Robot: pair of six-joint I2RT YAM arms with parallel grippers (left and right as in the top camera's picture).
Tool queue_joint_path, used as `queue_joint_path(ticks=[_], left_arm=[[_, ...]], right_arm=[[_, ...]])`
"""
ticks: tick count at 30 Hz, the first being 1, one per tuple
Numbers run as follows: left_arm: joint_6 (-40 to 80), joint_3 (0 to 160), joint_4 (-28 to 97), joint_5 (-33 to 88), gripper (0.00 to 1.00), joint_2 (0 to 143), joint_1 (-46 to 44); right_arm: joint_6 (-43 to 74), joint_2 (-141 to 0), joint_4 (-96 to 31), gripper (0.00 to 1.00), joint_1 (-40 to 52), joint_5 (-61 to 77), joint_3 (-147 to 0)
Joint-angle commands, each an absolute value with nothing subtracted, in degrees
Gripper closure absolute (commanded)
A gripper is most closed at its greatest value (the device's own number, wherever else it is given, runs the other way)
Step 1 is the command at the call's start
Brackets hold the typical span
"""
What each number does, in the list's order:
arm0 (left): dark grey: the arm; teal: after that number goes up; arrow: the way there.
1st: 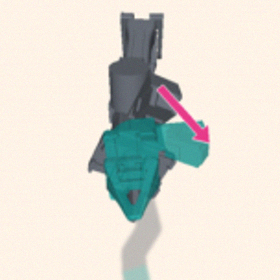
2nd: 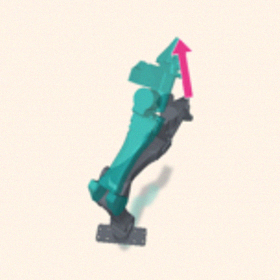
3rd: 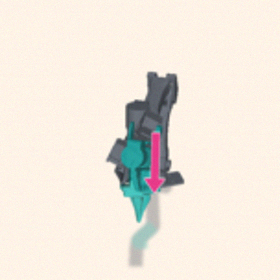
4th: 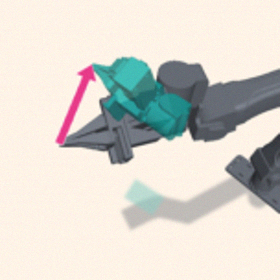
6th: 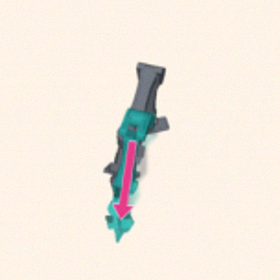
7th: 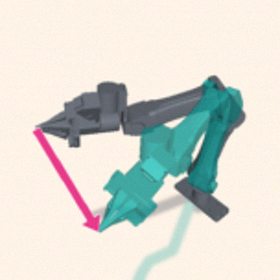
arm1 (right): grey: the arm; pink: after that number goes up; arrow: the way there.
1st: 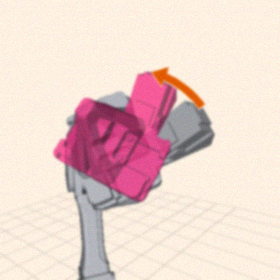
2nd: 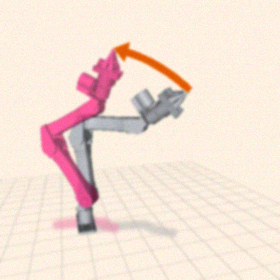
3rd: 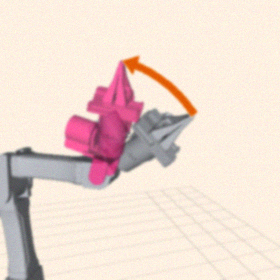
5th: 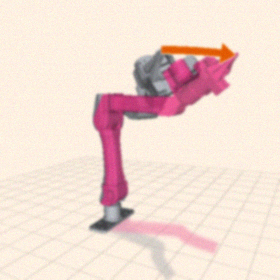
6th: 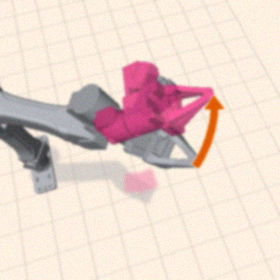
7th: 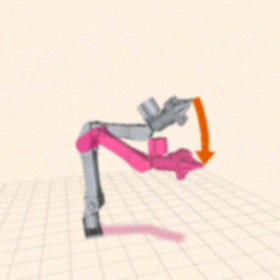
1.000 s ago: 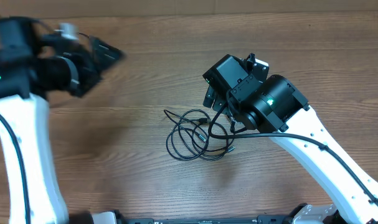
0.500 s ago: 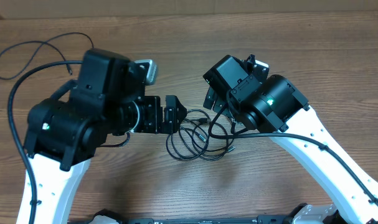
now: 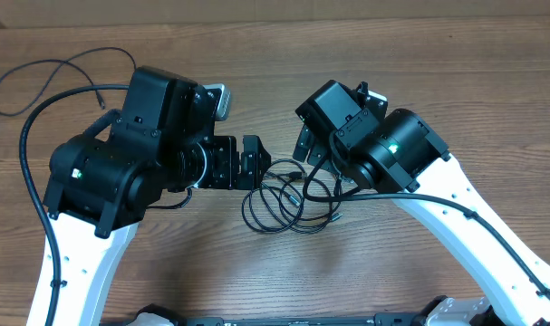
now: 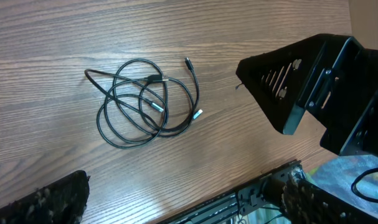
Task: Untangle cables
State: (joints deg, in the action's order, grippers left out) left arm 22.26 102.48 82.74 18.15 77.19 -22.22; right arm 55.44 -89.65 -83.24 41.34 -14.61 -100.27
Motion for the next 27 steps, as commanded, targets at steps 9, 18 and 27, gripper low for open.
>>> queue_joint_path(ticks=[9,18,27], left_arm=[[21.39,102.91,82.7,17.41,0.0,77.56,-22.52],[21.39,102.91,82.7,17.41,0.01,77.56,-22.52],[21.39,102.91,82.7,17.41,0.0,77.56,-22.52]], right_arm=[[55.18,-89.6,-86.24,0.0,41.41,-11.29,-100.07],[55.2,-89.6,-84.75,0.0,41.41,-11.51,-100.07],[55.2,-89.6,-85.17,0.0,41.41,-11.44,-100.07]])
